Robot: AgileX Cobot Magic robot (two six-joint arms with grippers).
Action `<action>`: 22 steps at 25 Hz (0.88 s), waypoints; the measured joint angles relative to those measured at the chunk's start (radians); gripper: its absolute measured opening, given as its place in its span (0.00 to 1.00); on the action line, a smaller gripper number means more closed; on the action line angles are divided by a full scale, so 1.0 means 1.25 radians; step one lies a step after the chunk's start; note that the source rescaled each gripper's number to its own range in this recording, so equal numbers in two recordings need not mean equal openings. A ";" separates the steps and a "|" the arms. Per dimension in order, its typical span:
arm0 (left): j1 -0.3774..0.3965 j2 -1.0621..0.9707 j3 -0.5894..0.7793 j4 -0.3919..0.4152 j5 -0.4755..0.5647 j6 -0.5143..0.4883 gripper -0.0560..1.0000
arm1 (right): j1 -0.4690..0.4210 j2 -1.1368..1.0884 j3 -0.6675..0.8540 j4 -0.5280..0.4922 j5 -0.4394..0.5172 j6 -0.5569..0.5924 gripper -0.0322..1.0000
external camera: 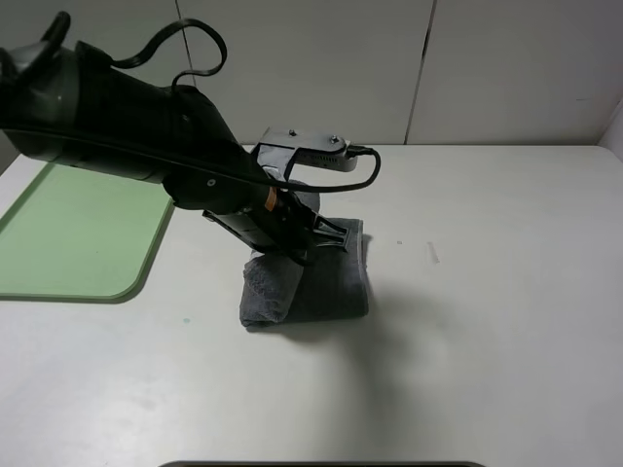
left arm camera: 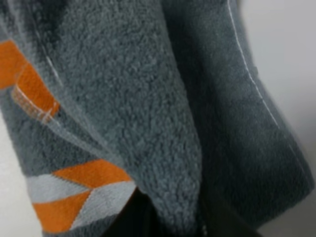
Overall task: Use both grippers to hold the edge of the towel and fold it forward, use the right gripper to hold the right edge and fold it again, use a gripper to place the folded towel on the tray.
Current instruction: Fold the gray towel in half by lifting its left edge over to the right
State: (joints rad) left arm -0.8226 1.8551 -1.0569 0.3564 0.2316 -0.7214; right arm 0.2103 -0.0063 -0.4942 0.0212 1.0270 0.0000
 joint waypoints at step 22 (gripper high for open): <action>-0.001 0.010 -0.002 0.015 -0.075 0.044 0.99 | 0.000 0.000 0.000 0.002 0.000 0.000 1.00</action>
State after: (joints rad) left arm -0.8237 1.8672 -1.0600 0.3749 0.1381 -0.6660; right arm 0.2103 -0.0063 -0.4942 0.0242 1.0270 0.0000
